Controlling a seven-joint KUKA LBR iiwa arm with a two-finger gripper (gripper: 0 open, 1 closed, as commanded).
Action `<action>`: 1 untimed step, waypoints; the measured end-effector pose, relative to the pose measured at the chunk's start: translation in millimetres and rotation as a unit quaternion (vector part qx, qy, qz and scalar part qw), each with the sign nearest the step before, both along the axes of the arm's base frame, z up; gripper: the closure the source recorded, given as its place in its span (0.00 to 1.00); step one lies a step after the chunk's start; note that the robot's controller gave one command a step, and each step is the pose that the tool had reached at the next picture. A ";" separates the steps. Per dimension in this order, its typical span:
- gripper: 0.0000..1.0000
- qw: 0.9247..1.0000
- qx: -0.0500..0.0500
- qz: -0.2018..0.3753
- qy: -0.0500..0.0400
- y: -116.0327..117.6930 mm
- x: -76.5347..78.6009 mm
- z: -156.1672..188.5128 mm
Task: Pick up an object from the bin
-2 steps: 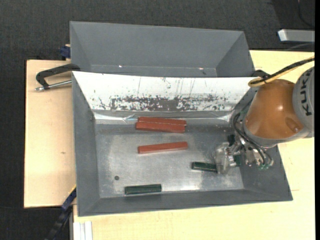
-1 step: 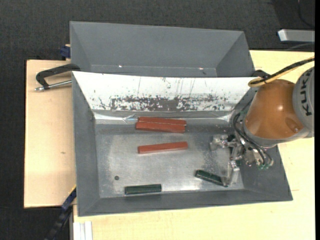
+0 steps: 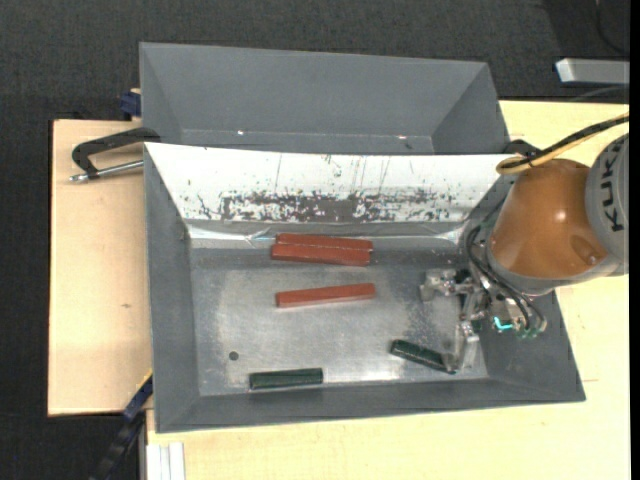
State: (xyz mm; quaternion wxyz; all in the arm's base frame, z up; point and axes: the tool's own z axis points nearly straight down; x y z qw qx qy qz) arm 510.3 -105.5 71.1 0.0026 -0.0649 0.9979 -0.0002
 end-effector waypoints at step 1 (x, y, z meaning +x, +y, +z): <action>0.00 1.000 0.000 0.000 0.000 0.0 0.0 0.0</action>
Offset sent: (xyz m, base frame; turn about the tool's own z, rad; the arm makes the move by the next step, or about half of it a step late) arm 0.0000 0.0000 0.0000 0.0000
